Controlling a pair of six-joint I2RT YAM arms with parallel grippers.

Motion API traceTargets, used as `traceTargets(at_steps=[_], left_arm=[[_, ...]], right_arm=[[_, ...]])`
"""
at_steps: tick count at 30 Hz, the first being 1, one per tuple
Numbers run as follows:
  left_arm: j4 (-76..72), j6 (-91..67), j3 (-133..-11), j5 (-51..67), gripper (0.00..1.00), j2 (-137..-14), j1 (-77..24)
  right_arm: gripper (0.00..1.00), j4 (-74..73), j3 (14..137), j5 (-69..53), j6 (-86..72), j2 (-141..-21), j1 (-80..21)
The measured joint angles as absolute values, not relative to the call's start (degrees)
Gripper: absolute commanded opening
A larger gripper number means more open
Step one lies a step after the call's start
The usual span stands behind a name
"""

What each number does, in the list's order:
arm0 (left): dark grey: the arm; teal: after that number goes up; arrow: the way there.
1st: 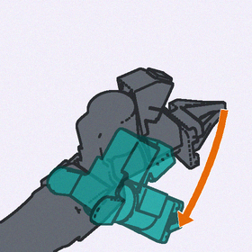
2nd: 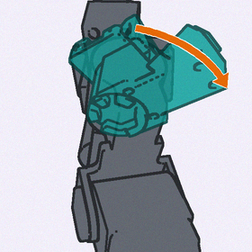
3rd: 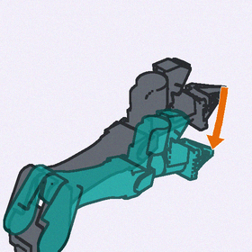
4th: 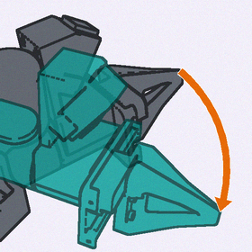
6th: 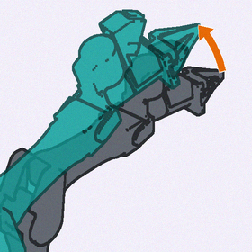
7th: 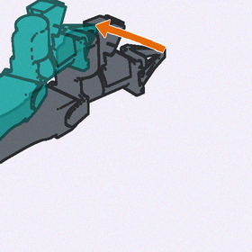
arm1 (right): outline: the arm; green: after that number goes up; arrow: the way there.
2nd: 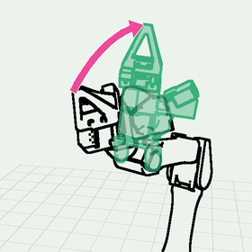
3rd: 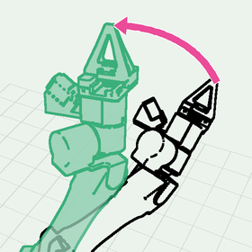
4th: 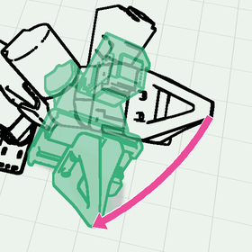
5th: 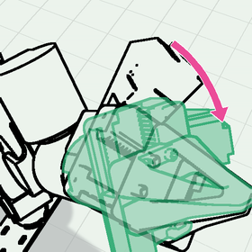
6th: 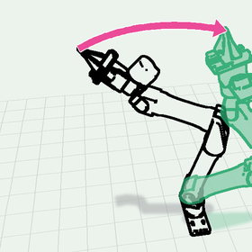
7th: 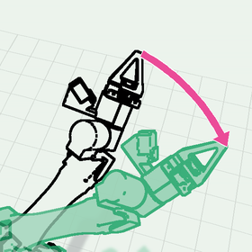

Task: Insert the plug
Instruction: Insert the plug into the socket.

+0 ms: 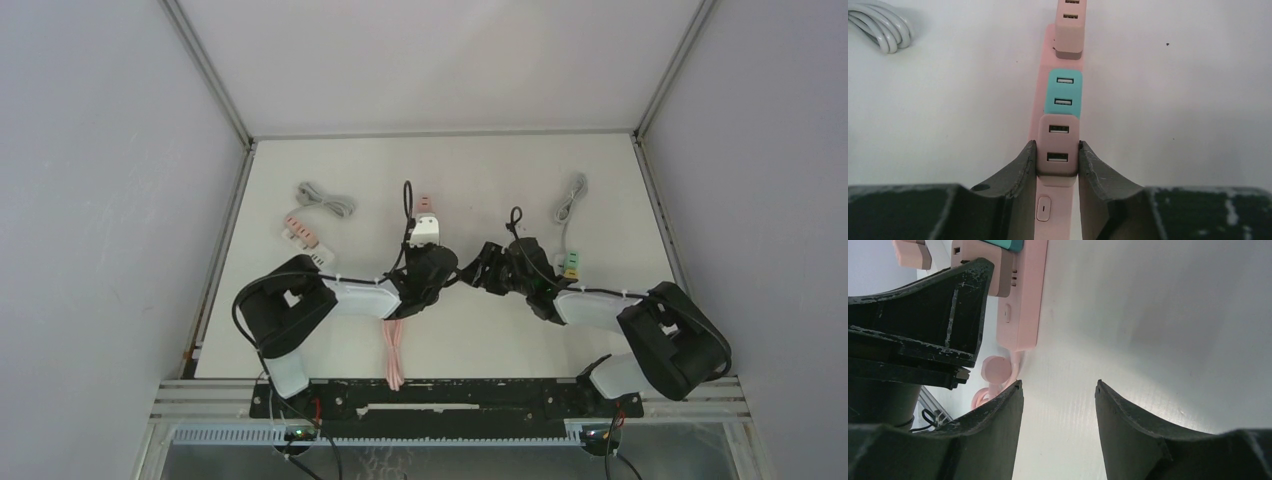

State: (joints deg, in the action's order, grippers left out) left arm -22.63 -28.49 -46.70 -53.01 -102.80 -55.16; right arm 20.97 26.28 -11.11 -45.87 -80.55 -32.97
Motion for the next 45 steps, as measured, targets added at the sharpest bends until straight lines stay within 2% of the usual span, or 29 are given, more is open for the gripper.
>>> traceTargets(at_steps=[4, 11, 19, 28, 36, 41, 45], left_arm=[[-19.9, -28.5, -48.3, -53.5, 0.0, -103.4, -55.3], [-20.7, -30.1, -46.0, -47.6, 0.0, -100.7, -52.9], [-18.1, -29.5, -48.1, -47.8, 0.0, -101.7, -53.0], [-18.5, -31.0, -45.9, -41.6, 0.02, -98.8, -50.3], [-12.3, -31.1, -48.4, -38.4, 0.44, -96.8, -49.3], [-4.1, -31.3, -49.1, -33.8, 0.63, -96.8, -47.8], [1.5, -31.0, -50.5, -32.6, 0.71, -96.4, -47.3]], right_arm=[[0.62, 20.5, 26.3, -11.0, -45.5, -79.9, -32.9], [0.62, 20.3, 25.8, -11.0, -45.3, -79.1, -32.3], [0.62, 20.5, 25.8, -13.3, -45.3, -79.2, -30.0], [0.62, 20.4, 32.2, -18.0, -45.0, -85.4, -27.5], [0.62, 21.6, 34.6, -20.3, -45.0, -87.9, -27.5], [0.62, 21.3, 34.6, -21.1, -44.3, -88.1, -27.5], [0.62, 21.3, 34.6, -21.6, -43.9, -88.1, -27.5]])
